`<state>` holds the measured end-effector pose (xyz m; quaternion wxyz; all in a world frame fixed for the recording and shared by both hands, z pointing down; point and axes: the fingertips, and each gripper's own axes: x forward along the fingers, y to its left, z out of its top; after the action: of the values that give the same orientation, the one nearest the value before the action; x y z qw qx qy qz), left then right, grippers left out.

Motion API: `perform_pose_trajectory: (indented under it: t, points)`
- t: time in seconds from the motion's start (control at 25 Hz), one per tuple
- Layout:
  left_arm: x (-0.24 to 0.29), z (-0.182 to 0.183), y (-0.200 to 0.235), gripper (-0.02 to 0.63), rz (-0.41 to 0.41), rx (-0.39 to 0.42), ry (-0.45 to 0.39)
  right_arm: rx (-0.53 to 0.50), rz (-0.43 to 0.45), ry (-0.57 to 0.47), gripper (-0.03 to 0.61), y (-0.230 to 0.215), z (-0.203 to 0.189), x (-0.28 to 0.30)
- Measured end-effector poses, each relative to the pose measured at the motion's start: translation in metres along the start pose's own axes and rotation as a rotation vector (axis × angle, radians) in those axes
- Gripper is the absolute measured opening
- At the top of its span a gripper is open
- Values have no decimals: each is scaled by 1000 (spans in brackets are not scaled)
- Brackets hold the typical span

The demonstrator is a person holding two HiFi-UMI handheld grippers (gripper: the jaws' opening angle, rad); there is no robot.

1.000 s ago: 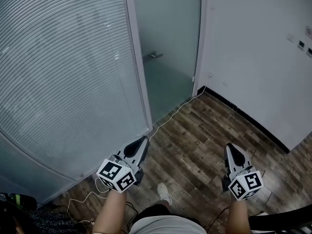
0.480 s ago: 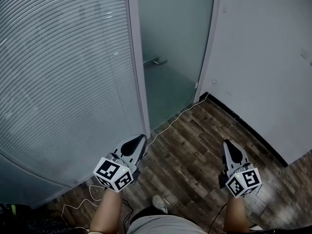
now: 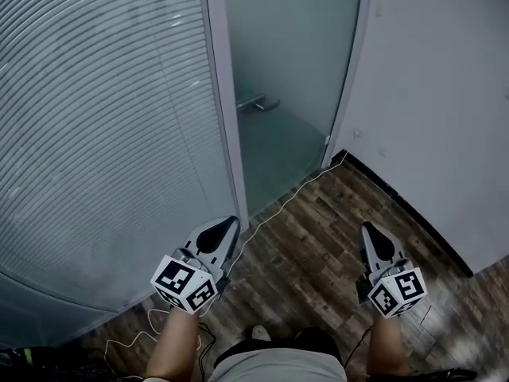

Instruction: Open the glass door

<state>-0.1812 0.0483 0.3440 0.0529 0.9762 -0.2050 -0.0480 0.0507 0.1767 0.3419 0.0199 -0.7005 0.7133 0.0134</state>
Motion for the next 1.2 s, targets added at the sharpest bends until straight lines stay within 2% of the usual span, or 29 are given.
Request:
perform_pose_trajectory:
  t: [0.4,0.6,0.96,1.2]
  points:
    - [46,-3,48,-1,81,1,0,2,112,2,3,-31,-6,95]
    - [98,-5,64,-1,130,-1,-9,4,158,4,3,-79,-9,139]
    - [197,-3,91,-1,276,-19,-17,5,290,32,3,-174,-11,234]
    - [226,-8,110,-1,376,-27,-11,19,383,44,9,-203,-18,288]
